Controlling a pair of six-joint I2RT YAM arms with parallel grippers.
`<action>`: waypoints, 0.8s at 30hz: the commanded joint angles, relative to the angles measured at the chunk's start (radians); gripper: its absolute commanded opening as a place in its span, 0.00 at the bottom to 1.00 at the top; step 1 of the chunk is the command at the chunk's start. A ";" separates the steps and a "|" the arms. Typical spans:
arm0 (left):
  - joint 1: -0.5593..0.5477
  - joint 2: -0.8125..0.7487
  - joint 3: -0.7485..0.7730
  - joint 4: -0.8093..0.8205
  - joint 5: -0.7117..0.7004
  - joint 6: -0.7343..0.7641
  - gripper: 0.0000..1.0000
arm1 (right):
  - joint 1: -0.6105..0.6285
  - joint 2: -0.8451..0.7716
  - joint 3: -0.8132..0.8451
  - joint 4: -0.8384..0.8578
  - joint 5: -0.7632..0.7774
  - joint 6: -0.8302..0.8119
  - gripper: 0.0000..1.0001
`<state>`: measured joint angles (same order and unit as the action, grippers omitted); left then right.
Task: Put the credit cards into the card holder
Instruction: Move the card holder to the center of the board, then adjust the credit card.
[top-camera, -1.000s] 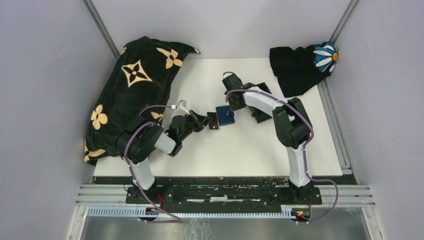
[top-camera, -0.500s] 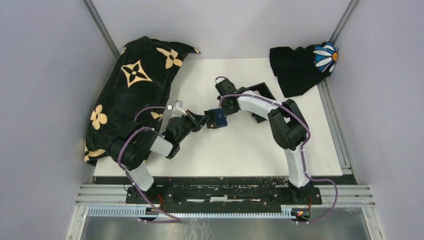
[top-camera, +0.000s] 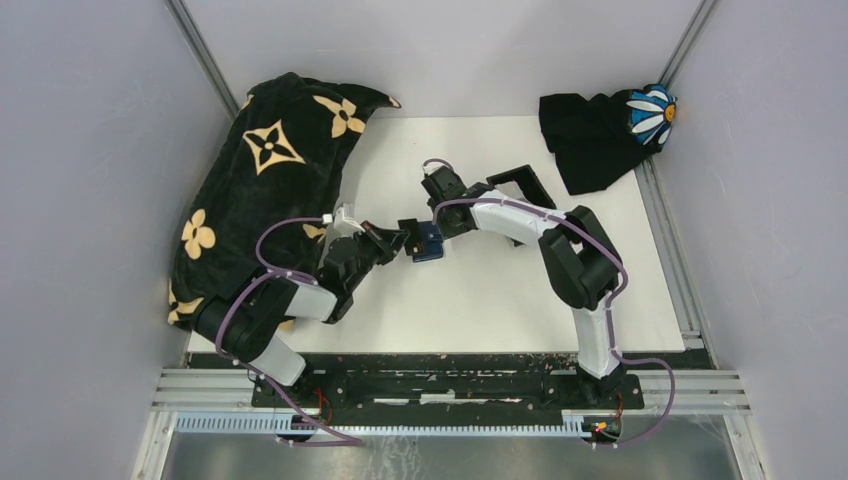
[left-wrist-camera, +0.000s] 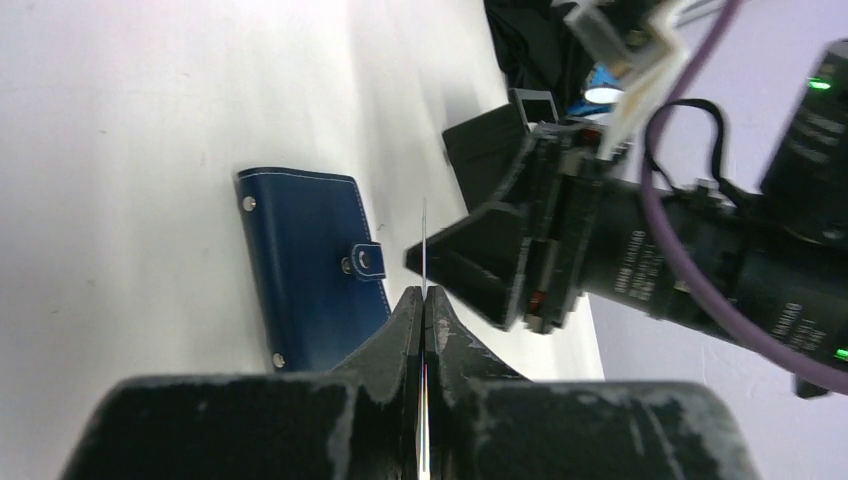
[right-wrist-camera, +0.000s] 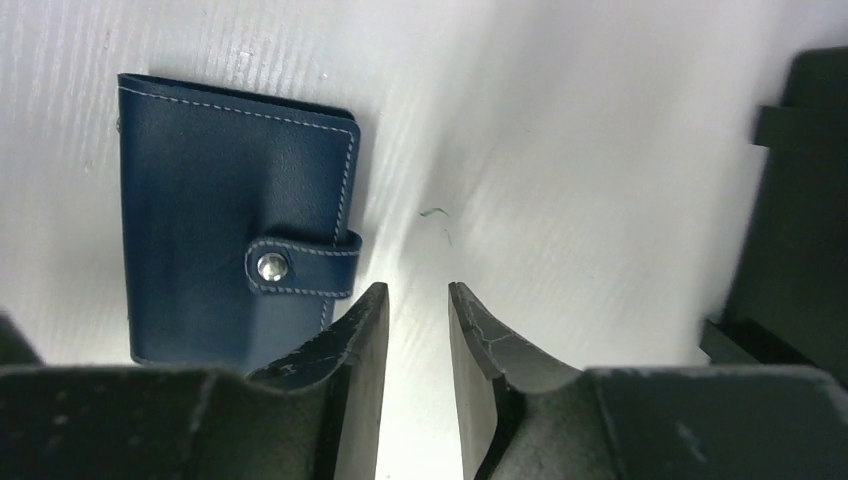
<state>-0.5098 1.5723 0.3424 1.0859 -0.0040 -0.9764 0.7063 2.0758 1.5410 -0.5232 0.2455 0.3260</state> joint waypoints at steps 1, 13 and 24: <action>0.005 -0.046 -0.018 -0.026 -0.074 0.053 0.03 | 0.017 -0.140 -0.023 0.046 0.070 -0.003 0.36; 0.008 -0.010 -0.032 0.075 -0.003 0.012 0.03 | 0.045 -0.296 -0.179 0.186 -0.104 0.090 0.43; 0.016 -0.001 -0.023 0.123 0.077 -0.032 0.03 | -0.043 -0.363 -0.351 0.430 -0.403 0.253 0.45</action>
<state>-0.5003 1.5578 0.3164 1.1206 0.0334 -0.9691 0.6983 1.7561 1.2255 -0.2508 -0.0097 0.4927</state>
